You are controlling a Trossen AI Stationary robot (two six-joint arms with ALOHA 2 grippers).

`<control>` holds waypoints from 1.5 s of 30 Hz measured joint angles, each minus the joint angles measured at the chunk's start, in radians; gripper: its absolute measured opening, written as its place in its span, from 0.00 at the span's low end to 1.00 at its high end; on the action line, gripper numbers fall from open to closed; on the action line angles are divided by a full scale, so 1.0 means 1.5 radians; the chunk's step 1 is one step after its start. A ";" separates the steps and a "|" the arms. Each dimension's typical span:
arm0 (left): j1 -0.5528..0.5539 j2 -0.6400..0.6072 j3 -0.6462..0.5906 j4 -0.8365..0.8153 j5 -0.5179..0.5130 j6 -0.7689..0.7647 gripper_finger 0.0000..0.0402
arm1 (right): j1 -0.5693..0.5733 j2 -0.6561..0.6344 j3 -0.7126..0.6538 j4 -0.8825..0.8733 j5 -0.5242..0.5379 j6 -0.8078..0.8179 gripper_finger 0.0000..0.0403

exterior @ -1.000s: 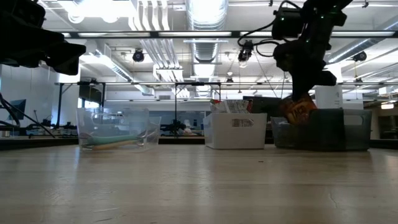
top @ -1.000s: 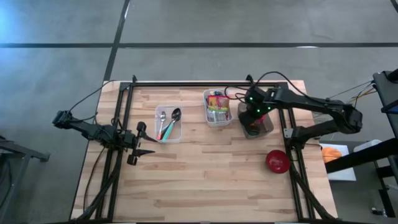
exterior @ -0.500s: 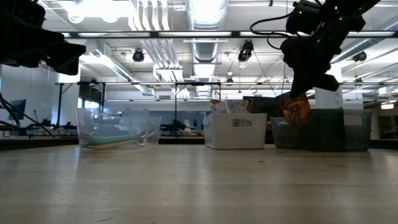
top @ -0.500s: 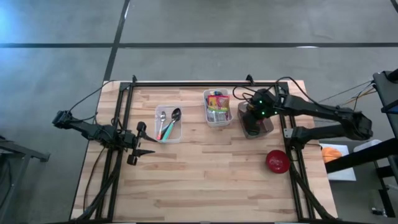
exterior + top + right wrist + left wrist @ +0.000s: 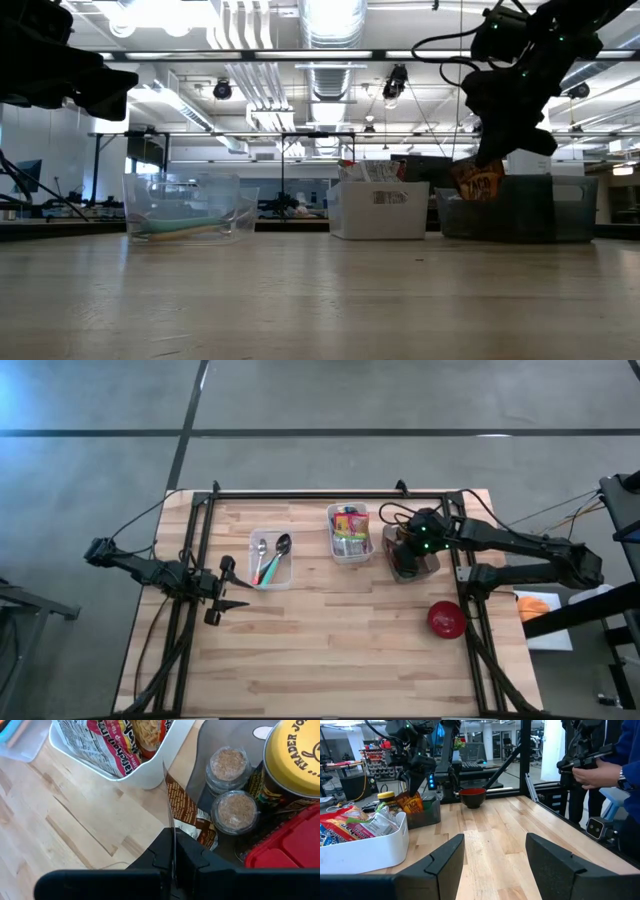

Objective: Pick & Place Food Item
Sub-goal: Adjust the brown seasoning pack in the black bin

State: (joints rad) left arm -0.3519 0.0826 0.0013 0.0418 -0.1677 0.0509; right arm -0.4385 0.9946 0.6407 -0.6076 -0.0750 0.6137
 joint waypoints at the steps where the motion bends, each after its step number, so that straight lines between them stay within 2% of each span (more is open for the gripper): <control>1: 0.000 0.000 0.000 0.000 0.000 0.000 0.53 | 0.000 0.000 0.000 0.000 0.000 0.001 0.02; 8: 0.000 0.000 0.000 0.000 0.000 0.000 0.53 | 0.000 0.000 -0.002 0.000 0.034 0.005 0.02; 23: 0.000 0.000 0.000 0.000 0.000 0.000 0.53 | 0.001 -0.001 -0.005 -0.011 0.045 0.013 0.02; 36: 0.000 0.000 0.000 0.000 0.000 0.000 0.53 | 0.026 -0.046 -0.005 -0.016 0.051 0.023 0.02; 45: 0.000 0.000 0.000 0.000 0.000 0.000 0.53 | 0.026 -0.048 -0.041 0.011 0.047 0.054 0.03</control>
State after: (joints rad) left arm -0.3520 0.0826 0.0013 0.0421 -0.1674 0.0509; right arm -0.3992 0.9226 0.5792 -0.5908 -0.0040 0.6942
